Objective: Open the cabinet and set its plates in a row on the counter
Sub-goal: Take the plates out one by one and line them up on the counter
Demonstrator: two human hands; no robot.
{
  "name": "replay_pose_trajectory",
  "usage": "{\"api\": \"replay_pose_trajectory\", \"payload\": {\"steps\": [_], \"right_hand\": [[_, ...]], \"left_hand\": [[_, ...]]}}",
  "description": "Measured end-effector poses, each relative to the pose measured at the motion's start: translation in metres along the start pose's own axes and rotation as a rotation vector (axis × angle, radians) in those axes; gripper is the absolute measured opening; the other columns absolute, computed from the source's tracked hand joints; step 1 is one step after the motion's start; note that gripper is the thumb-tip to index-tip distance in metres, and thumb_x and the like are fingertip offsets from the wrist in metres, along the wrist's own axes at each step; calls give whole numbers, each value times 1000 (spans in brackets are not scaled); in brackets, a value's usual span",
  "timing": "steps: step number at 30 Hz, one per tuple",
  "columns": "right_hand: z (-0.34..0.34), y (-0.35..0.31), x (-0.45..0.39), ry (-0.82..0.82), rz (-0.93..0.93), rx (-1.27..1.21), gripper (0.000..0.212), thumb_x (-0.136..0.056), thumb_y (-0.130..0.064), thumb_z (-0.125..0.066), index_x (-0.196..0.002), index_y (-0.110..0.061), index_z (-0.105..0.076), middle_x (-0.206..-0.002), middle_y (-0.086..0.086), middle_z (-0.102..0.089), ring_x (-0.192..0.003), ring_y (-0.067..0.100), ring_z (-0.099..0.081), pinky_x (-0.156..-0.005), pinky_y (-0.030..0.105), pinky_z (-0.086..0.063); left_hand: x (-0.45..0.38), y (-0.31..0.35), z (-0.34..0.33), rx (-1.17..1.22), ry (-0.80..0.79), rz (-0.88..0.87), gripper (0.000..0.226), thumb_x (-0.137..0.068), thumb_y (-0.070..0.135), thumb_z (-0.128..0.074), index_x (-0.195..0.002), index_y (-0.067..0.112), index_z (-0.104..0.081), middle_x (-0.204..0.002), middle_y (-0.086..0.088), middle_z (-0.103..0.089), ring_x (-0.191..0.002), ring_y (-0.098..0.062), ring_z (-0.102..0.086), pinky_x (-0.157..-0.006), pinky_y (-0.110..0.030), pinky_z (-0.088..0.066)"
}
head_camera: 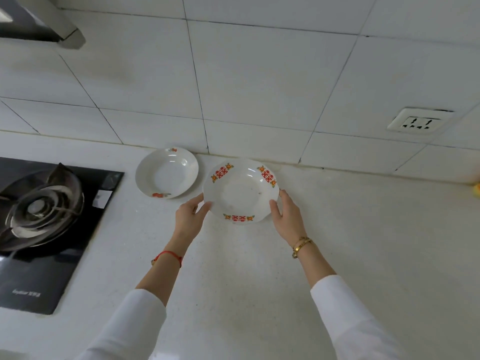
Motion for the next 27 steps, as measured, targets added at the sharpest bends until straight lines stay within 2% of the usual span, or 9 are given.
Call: {"api": "replay_pose_trajectory", "payload": {"steps": [2, 3, 4, 6, 8, 10, 16, 22, 27], "right_hand": [[-8, 5, -19, -10, -23, -15, 36, -99, -29, -46, -132, -15, -46, -124, 3, -59, -112, 16, -58, -86, 18, -47], [-12, 7, -28, -14, -31, -14, 37, -99, -29, -46, -133, -15, -45, -126, 4, -59, -114, 18, -57, -90, 25, -49], [-15, 9, -36, -19, -35, -6, 39, -99, -29, -45, -134, -15, -44, -127, 5, -58, -116, 19, -57, -93, 30, -50], [-23, 14, -52, -26, -44, 17, 40, -99, -30, -45, -136, -14, -42, -130, 7, -55, -117, 21, -56, -95, 36, -51], [-31, 20, -62, -34, -65, 29, 41, -99, -30, -45, -137, -13, -41, -132, 9, -53, -116, 23, -57, -94, 38, -51], [-38, 26, -69, -44, -87, 39, 41, -99, -30, -45, -137, -14, -41, -135, 10, -51, -118, 24, -56, -95, 40, -51], [-49, 37, -79, -72, -123, 72, 43, -99, -32, -44, -139, -15, -38, -143, 10, -43, -137, 27, -41, -104, 45, -46], [-57, 42, -83, -93, -156, 78, 44, -99, -34, -43, -139, -15, -38, -145, 12, -40, -140, 30, -36, -102, 47, -47], [-59, 40, -81, -89, -191, 104, 48, -100, -35, -43, -142, -13, -34, -151, 13, -33, -142, 30, -33, -105, 49, -45]], "left_hand": [[-20, -1, -4, -22, 9, -13, 29, -96, 28, -57, -123, 27, -66, -94, -4, -72, -85, -22, -59, -85, -35, -48], [-30, -2, -5, -44, 15, -21, 28, -96, 28, -57, -122, 28, -67, -79, -5, -67, -71, -21, -53, -75, -33, -45], [-39, -2, -7, -61, 19, -21, 29, -96, 27, -57, -124, 27, -66, -74, -10, -63, -66, -21, -49, -71, -32, -43], [-54, -6, -11, -62, 21, 3, 35, -96, 26, -56, -131, 24, -61, -95, -18, -69, -81, -29, -59, -81, -38, -48], [-65, -12, -15, -58, 11, 24, 38, -96, 25, -56, -134, 23, -58, -113, -12, -70, -105, -33, -61, -92, -37, -47], [-72, -18, -20, -54, -2, 33, 37, -97, 23, -55, -133, 19, -59, -122, -5, -67, -113, -28, -58, -97, -32, -44], [-83, -27, -27, -67, 17, -31, 34, -96, 16, -56, -129, 17, -62, -120, -1, -67, -109, -15, -55, -99, -30, -39], [-92, -36, -30, -93, 17, -46, 34, -96, 19, -56, -129, 17, -61, -114, 4, -65, -103, -13, -53, -101, -37, -44], [-94, -35, -30, -152, -9, -54, 36, -97, 22, -53, -132, 17, -58, -123, -2, -65, -114, -23, -58, -103, -38, -44]]}}
Point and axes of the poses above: each hand's wrist, its own x-axis away from the middle knuckle, its own z-axis out of the back of the hand, y = z × x, the point moved 6 cm from there along -x, towards the middle knuckle
